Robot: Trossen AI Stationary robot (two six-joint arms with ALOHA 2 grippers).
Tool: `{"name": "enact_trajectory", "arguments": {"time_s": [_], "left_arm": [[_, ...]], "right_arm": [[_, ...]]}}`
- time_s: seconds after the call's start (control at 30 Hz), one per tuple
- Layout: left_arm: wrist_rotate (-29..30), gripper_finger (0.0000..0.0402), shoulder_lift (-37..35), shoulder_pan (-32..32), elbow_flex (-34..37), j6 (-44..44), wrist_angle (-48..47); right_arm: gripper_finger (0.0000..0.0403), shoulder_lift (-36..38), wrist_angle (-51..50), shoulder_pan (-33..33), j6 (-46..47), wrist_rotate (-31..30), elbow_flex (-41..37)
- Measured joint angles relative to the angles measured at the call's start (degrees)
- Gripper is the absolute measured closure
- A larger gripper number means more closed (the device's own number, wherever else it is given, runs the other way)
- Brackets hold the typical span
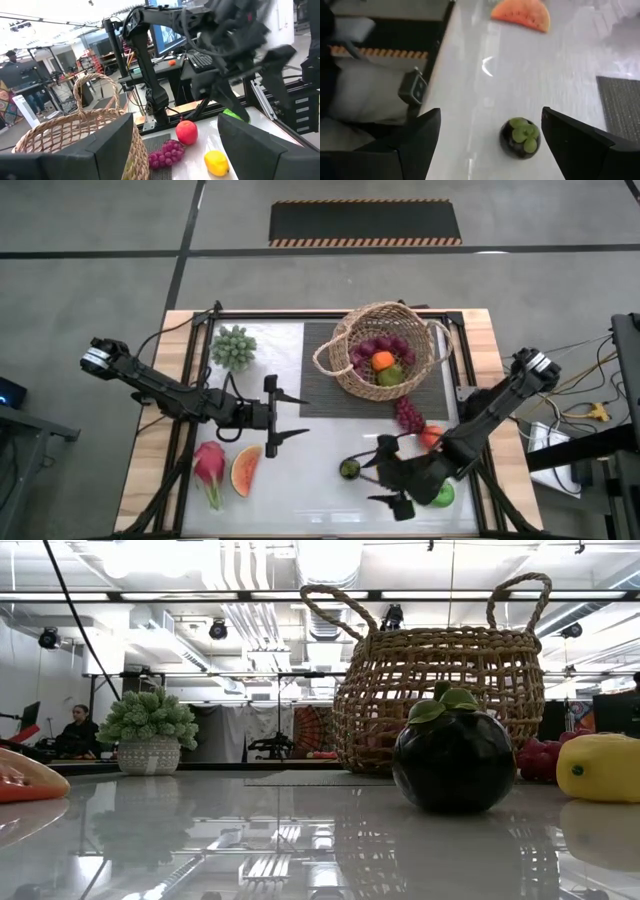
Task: Build produce basket
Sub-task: Put the mangosteen into the brown basket
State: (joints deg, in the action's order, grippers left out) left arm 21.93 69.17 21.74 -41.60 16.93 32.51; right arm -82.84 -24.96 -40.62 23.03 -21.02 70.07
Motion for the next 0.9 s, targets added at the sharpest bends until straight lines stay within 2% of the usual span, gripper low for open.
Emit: {"name": "enact_trajectory", "arguments": {"time_s": [0.2,0.53,0.9], "left_arm": [[-0.01,0.0130,0.00,0.00,-0.07,0.00,0.02],[-0.02,0.0130,0.00,0.00,-0.15,0.16,0.02],[-0.02,0.0130,0.00,0.00,-0.17,1.97,0.02]], "right_arm": [[0.0075,-5.20,-2.92,0.49,0.63,-3.08,3.35],[0.0075,-11.59,-4.13,3.78,4.15,-2.99,3.80],[0.0075,-17.45,-3.02,7.49,4.64,2.16,3.80]]}}
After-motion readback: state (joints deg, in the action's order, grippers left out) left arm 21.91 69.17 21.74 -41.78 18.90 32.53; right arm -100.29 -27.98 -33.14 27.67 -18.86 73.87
